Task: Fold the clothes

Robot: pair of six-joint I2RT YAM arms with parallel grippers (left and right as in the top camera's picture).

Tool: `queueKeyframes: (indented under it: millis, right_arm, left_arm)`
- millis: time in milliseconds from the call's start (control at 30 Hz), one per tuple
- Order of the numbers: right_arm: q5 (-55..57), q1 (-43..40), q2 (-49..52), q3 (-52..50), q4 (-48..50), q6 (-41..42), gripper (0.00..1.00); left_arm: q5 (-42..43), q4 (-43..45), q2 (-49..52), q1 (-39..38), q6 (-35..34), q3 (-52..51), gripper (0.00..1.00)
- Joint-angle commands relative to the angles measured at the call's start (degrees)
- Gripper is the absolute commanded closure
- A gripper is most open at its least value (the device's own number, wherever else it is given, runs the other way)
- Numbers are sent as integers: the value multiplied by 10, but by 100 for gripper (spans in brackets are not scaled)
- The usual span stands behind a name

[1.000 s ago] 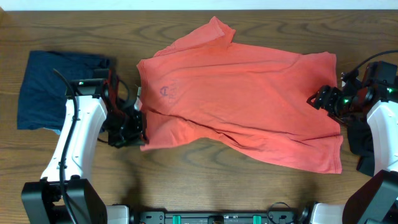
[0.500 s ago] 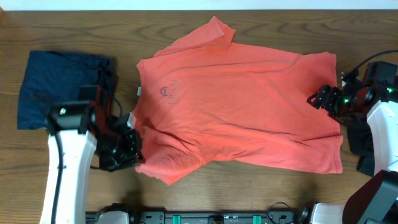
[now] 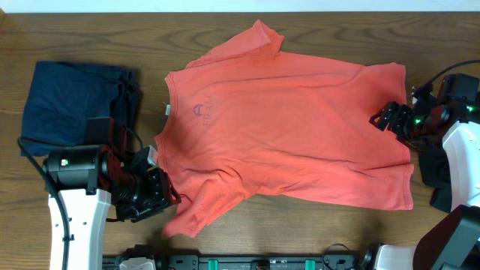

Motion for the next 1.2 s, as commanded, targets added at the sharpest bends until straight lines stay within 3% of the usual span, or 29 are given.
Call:
queueKeyframes:
  millis: [0, 133, 233, 267, 333, 367, 500, 600, 800, 967, 1167]
  right_arm:
    - [5, 3, -8, 9, 1, -8, 13]
    - [33, 3, -8, 9, 0, -8, 11]
    - [42, 3, -8, 9, -4, -8, 11]
    - [42, 3, -8, 9, -7, -8, 13]
    - [42, 3, -8, 9, -10, -8, 19]
    - [42, 3, -8, 9, -11, -8, 21]
    - [42, 3, -8, 9, -20, -8, 31]
    - [40, 4, -8, 9, -27, -8, 44]
    - [40, 5, -8, 9, -28, -8, 61]
    - [40, 5, -8, 6, -27, -8, 64]
    - [40, 5, -8, -6, -21, -8, 64]
  left_arm:
    - [3, -23, 1, -1, -5, 7, 53]
    - [-2, 85, 5, -1, -5, 7, 52]
    - [-57, 186, 12, -1, -6, 2, 54]
    - [-82, 229, 19, -1, -6, -3, 61]
    - [-107, 302, 37, -1, 0, -17, 88]
    - [-107, 334, 47, -1, 11, -26, 94]
    - [-106, 444, 115, -2, 35, -60, 94]
    - [-102, 488, 191, -10, 66, -66, 94]
    - [-103, 571, 341, -21, 103, -66, 94]
    - [-107, 641, 421, -19, 102, -66, 94]
    - [-239, 681, 473, -17, 71, -66, 94]
